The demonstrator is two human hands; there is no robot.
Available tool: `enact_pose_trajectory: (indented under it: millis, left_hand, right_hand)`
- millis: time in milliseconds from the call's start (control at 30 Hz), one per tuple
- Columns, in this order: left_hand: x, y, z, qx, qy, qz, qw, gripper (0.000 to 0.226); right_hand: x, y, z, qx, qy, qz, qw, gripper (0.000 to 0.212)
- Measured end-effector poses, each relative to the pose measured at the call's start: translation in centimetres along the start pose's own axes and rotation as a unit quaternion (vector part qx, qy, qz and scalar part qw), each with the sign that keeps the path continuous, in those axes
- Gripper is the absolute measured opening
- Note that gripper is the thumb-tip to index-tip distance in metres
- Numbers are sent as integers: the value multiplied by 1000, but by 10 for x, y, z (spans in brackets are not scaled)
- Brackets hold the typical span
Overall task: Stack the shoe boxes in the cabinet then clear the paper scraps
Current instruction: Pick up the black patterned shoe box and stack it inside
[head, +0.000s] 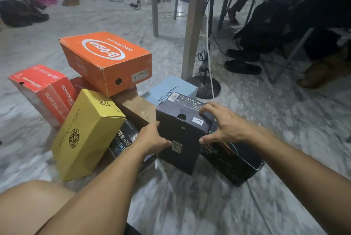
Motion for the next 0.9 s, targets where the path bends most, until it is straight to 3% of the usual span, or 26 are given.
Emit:
enact_pose_trajectory:
  millis: [100, 200, 333, 467, 700, 767, 833, 900]
  left_hand:
    - [0, -4, 0, -11, -2, -3, 1000, 89]
    - [1, -2, -3, -68, -11, -10, 998, 74]
    - [12, 15, -35, -150, -97, -40, 983, 49]
    - [18, 32, -70, -127, -153, -67, 978, 76]
    - [32, 53, -103, -157, -225, -80, 958, 84]
    - [35, 57, -110, -168, -235, -82, 954, 65]
    - [36, 64, -119, -170, -234, -89, 953, 32]
    - [36, 70, -124, -167, -231, -91, 954, 25]
  right_hand:
    - [4, 6, 2, -49, -7, -9, 999, 87]
    - [8, 38, 1, -133, -10, -86, 987, 102]
    - [24, 100, -38, -25, -78, -217, 973, 109]
    - [49, 135, -79, 65, -143, -300, 941, 124]
    - [81, 153, -94, 45, -102, -318, 942, 118]
    - [91, 160, -93, 38, -107, -322, 940, 118]
    - [107, 170, -90, 19, -122, -329, 936, 119]
    - [123, 179, -88, -9, -140, -328, 934, 117]
Point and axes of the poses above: each hand's wrist, its own x-axis away from the middle knuckle, its own z-axis out of the back of the hand, y = z × x, the point moved 7 cm from there along -x, towards the middle knuckle, and after that the axes turned 7 degrees about x, right-handed, at the moved point
